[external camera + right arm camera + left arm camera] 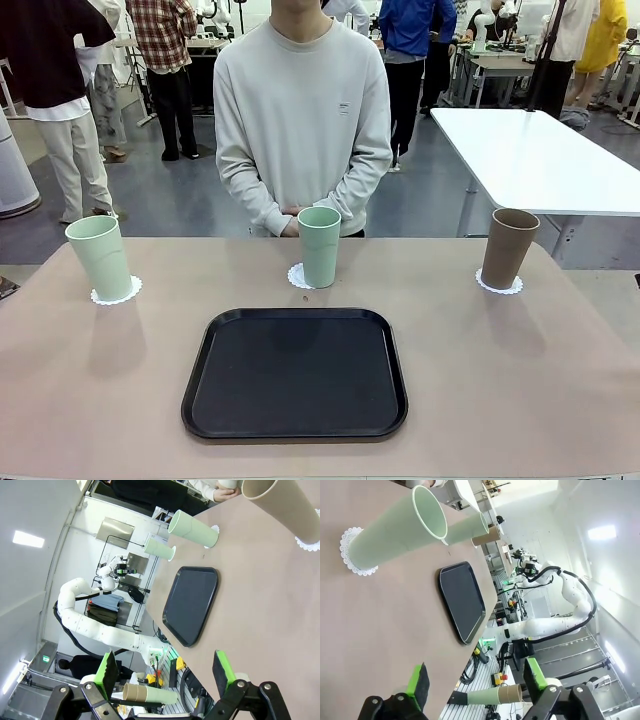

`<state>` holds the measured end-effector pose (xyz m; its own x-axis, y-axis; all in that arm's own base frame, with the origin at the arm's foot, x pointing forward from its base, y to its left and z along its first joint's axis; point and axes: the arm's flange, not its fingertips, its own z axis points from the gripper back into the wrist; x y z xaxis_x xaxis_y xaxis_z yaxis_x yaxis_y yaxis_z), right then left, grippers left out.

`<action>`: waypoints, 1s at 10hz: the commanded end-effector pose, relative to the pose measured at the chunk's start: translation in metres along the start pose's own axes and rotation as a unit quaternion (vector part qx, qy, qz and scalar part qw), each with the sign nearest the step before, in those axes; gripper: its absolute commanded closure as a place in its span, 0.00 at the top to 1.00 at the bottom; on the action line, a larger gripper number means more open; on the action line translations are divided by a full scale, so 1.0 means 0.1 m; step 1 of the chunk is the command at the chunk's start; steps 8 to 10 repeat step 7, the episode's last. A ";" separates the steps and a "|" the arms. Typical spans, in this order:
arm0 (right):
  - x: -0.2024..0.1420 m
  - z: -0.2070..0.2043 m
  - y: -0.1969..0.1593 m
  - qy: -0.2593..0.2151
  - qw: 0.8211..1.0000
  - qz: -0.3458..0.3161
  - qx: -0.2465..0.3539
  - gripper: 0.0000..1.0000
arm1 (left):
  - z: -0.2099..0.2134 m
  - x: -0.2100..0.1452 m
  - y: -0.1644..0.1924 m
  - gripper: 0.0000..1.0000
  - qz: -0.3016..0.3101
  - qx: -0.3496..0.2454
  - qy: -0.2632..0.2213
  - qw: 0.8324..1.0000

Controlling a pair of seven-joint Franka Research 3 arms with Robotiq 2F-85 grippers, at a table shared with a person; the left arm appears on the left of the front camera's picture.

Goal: Place coasters on the table and set cups on them.
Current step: Take one Reusable plastic cup from the Flat Tray and place it on a coaster set by the human.

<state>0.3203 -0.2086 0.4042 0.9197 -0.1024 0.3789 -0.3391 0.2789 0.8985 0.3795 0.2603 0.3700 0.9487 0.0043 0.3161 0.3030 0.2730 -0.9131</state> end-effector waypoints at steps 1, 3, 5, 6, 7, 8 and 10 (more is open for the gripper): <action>0.00 -0.01 0.00 -0.001 1.000 0.003 0.006 1.00 | 0.02 -0.02 0.00 1.00 0.002 0.001 0.000 1.000; 0.00 -0.01 0.00 -0.001 1.000 0.003 0.006 1.00 | 0.02 -0.02 0.00 1.00 0.002 0.001 0.000 1.000; 0.00 -0.01 0.00 -0.001 1.000 0.003 0.006 1.00 | 0.02 -0.02 0.00 1.00 0.002 0.001 0.000 1.000; 0.00 -0.01 0.00 -0.001 1.000 0.003 0.006 1.00 | 0.02 -0.02 0.00 1.00 0.002 0.001 0.000 1.000; 0.00 -0.01 0.00 -0.001 1.000 0.003 0.006 1.00 | 0.02 -0.02 0.00 1.00 0.002 0.001 0.000 1.000; 0.00 -0.01 0.00 -0.001 1.000 0.003 0.006 1.00 | 0.02 -0.02 0.00 1.00 0.002 0.001 0.000 1.000; 0.00 -0.01 0.00 -0.001 1.000 0.003 0.006 1.00 | 0.02 -0.02 0.00 1.00 0.002 0.001 0.000 1.000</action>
